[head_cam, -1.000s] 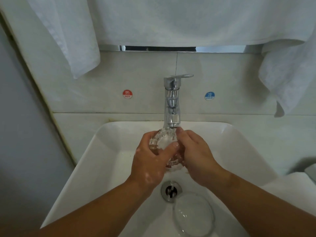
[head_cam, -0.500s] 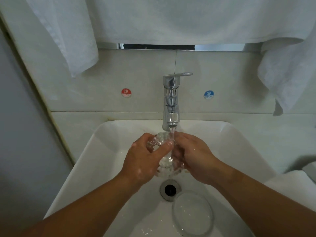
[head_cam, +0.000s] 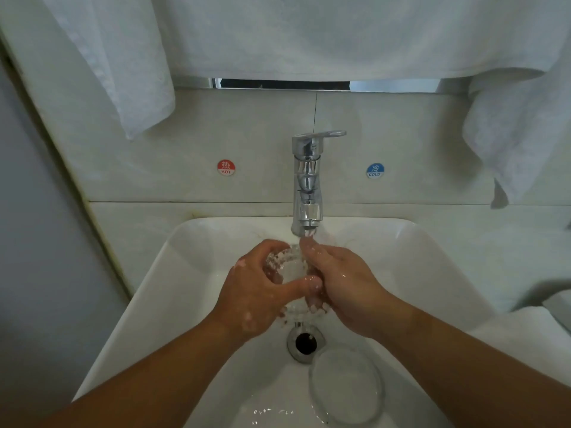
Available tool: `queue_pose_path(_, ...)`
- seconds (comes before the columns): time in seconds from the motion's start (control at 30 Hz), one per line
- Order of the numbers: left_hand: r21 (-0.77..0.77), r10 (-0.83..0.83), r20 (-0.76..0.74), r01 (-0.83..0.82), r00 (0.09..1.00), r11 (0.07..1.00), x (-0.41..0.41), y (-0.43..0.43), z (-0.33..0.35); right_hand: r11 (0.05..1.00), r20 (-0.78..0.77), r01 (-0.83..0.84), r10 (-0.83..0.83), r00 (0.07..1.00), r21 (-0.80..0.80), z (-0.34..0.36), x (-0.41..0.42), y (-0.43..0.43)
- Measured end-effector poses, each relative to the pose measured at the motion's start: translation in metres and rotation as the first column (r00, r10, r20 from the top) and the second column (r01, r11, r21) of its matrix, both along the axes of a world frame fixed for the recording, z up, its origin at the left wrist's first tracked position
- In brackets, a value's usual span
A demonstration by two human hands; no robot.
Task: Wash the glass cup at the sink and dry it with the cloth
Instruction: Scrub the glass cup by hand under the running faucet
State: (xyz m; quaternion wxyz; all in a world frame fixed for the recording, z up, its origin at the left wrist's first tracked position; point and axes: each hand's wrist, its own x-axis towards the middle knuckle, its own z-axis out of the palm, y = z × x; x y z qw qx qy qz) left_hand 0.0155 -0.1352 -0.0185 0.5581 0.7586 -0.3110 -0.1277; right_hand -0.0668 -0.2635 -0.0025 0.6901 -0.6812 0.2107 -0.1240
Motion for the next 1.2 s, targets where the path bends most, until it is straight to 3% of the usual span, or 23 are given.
queue_pose_path(0.1, -0.128, -0.027, -0.230, -0.002, 0.973, 0.992, -0.001, -0.005, -0.002, 0.991, 0.069, 0.102, -0.108, 0.992, 0.089, 0.003, 0.001, -0.003)
queue_pose_path(0.17, -0.100, -0.102, -0.314, 0.074, 0.944, 0.992, -0.002, -0.006, -0.003, 0.988, 0.038, 0.135, -0.138, 0.990, 0.076, 0.005, 0.000, -0.006)
queue_pose_path(0.27, 0.085, -0.070, -0.143, 0.082, 0.987, 0.993, 0.000, -0.006, -0.007, 0.996, -0.130, 0.070, -0.077, 0.988, -0.063, 0.003, -0.001, -0.006)
queue_pose_path(0.4, 0.206, 0.003, 0.129, -0.030, 0.992, 0.978, -0.001, -0.006, -0.009, 1.000, -0.211, 0.012, -0.012, 0.977, -0.001, -0.001, -0.002, -0.008)
queue_pose_path(0.57, 0.154, -0.007, 0.299, -0.041, 0.954, 0.987, -0.001, -0.004, -0.011, 0.994, -0.314, -0.061, 0.088, 0.945, 0.095, -0.006, -0.006, -0.007)
queue_pose_path(0.67, 0.051, 0.004, 0.208, -0.015, 0.978, 0.999, 0.000, -0.005, -0.012, 0.996, -0.216, -0.037, 0.053, 0.975, 0.076, -0.005, -0.004, -0.010)
queue_pose_path(0.8, -0.025, 0.009, -0.111, -0.012, 0.994, 1.000, -0.005, -0.009, -0.011, 1.000, -0.090, -0.019, 0.021, 0.996, 0.015, -0.004, -0.004, -0.010)
queue_pose_path(0.87, -0.040, 0.026, -0.305, -0.040, 0.952, 0.998, -0.009, -0.010, -0.007, 1.000, -0.049, 0.021, -0.022, 0.999, -0.011, -0.003, -0.002, -0.006)
queue_pose_path(1.0, -0.067, 0.001, -0.623, -0.054, 0.782, 0.996, -0.013, -0.009, 0.004, 0.987, -0.074, 0.068, -0.079, 0.994, -0.145, -0.006, 0.000, 0.001)
queue_pose_path(1.1, -0.025, 0.054, -0.554, -0.081, 0.831, 0.996, -0.008, -0.009, -0.001, 0.983, -0.112, -0.009, -0.012, 0.994, -0.184, -0.012, 0.000, 0.006)
queue_pose_path(1.2, 0.057, 0.103, -0.284, -0.090, 0.953, 0.994, 0.001, -0.007, -0.007, 0.994, -0.147, -0.050, 0.035, 0.988, -0.096, -0.016, 0.004, 0.007)
